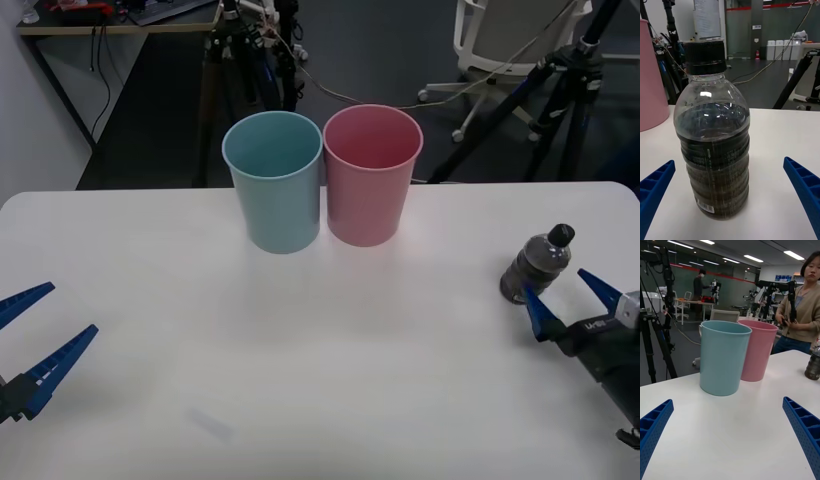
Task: Grasp the object on the table and drop it into the matching bin: aluminum can to the light blue bin, PET bottle to the pink bin.
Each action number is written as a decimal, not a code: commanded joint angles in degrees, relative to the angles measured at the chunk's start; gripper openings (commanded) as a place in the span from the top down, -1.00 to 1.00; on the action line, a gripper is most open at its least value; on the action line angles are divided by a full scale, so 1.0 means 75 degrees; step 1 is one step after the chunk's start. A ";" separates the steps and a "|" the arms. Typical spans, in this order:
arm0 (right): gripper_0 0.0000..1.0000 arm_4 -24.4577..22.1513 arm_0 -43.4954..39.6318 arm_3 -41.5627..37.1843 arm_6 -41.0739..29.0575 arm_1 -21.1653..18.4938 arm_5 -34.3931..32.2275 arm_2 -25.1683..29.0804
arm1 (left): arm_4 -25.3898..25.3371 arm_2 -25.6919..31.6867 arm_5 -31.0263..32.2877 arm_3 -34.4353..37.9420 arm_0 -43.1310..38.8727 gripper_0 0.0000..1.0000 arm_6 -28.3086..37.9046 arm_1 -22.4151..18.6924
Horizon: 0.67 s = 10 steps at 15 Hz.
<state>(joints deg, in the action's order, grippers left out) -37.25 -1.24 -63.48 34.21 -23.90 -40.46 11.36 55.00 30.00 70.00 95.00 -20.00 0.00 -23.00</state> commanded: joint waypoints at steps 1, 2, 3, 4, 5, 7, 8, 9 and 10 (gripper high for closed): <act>-1.00 0.0045 0.0178 -0.0008 0.0021 0.0047 0.0332 -0.0085 | 0.0000 0.0000 0.0000 0.0000 0.0000 -1.00 0.0000 0.0000; -1.00 0.0033 0.0248 0.0004 0.0021 0.0105 0.0437 -0.0085 | 0.0000 0.0000 0.0000 0.0000 0.0000 -1.00 0.0000 0.0000; -1.00 0.0033 0.0295 -0.0008 0.0009 0.0140 0.0508 -0.0097 | 0.0000 0.0000 0.0000 0.0000 0.0000 -1.00 0.0000 0.0000; -1.00 0.0033 0.0365 0.0004 0.0021 0.0187 0.0625 -0.0097 | 0.0000 0.0000 0.0000 0.0000 0.0000 -1.00 0.0000 0.0000; -1.00 0.0033 0.0447 0.0004 0.0021 0.0234 0.0742 -0.0121 | 0.0000 0.0000 0.0000 0.0000 0.0000 -1.00 0.0000 0.0000; -1.00 0.0033 0.0517 0.0004 0.0009 0.0281 0.0871 -0.0109 | 0.0000 0.0000 0.0000 0.0000 0.0000 -1.00 0.0000 0.0000; -1.00 0.0033 0.0553 0.0004 0.0009 0.0293 0.0930 -0.0121 | 0.0000 0.0000 0.0000 0.0000 0.0000 -1.00 0.0000 0.0000; -1.00 0.0033 0.0623 0.0051 0.0021 0.0304 0.0976 -0.0121 | 0.0000 0.0000 0.0000 0.0000 0.0000 -1.00 0.0000 0.0000; -1.00 0.0033 0.0728 0.0203 0.0021 0.0316 0.0953 -0.0121 | 0.0000 0.0000 0.0000 0.0000 0.0000 -1.00 0.0000 0.0000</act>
<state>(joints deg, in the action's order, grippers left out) -36.99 3.66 -62.73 34.35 -21.60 -33.24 10.46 55.00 30.00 70.00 95.00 -20.00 0.00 -23.00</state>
